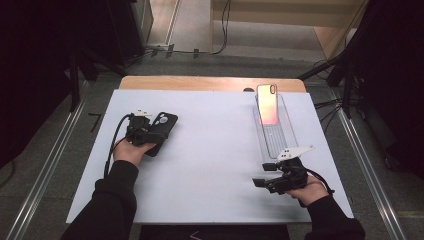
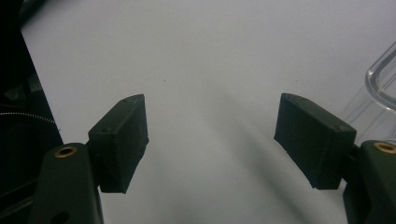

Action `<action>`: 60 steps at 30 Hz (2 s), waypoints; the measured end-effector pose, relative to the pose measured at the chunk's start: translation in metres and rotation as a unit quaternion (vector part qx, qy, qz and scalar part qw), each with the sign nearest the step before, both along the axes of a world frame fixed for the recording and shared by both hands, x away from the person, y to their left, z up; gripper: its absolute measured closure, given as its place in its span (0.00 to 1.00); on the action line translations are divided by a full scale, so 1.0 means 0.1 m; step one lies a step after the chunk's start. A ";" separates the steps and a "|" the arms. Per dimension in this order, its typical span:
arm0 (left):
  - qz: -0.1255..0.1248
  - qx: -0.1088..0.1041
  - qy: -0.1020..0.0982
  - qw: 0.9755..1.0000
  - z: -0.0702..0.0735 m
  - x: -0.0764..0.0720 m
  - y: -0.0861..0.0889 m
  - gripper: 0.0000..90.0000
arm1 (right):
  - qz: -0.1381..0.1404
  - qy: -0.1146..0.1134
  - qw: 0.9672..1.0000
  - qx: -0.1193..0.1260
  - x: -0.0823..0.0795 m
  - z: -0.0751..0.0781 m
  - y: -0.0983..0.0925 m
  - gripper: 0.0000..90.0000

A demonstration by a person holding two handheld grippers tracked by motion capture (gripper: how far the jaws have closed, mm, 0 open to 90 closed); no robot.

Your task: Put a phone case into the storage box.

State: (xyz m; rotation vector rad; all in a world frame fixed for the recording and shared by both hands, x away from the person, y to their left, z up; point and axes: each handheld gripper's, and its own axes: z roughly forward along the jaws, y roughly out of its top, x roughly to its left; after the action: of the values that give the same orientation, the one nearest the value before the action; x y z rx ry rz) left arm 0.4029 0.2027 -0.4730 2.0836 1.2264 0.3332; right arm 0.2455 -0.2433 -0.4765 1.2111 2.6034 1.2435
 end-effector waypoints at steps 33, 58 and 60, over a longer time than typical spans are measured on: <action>-0.120 -0.072 0.043 0.989 0.36 -0.67 -0.41 0.17 | 0.001 0.005 1.000 0.010 0.00 0.03 0.01 0.25; -0.100 -0.112 -0.046 0.988 0.30 -1.11 -0.78 0.17 | -0.044 0.009 0.998 0.044 0.08 0.32 0.25 0.24; -0.093 -0.109 -0.055 0.988 0.30 -1.11 -0.80 0.17 | -0.047 0.010 0.998 0.044 0.10 0.34 0.28 0.24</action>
State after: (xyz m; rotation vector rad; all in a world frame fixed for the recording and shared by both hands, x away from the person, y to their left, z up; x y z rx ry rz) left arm 0.2921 0.1227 -0.4431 1.9451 0.9502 0.2155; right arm 0.2560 -0.2152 -0.4421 1.3515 2.4969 1.3489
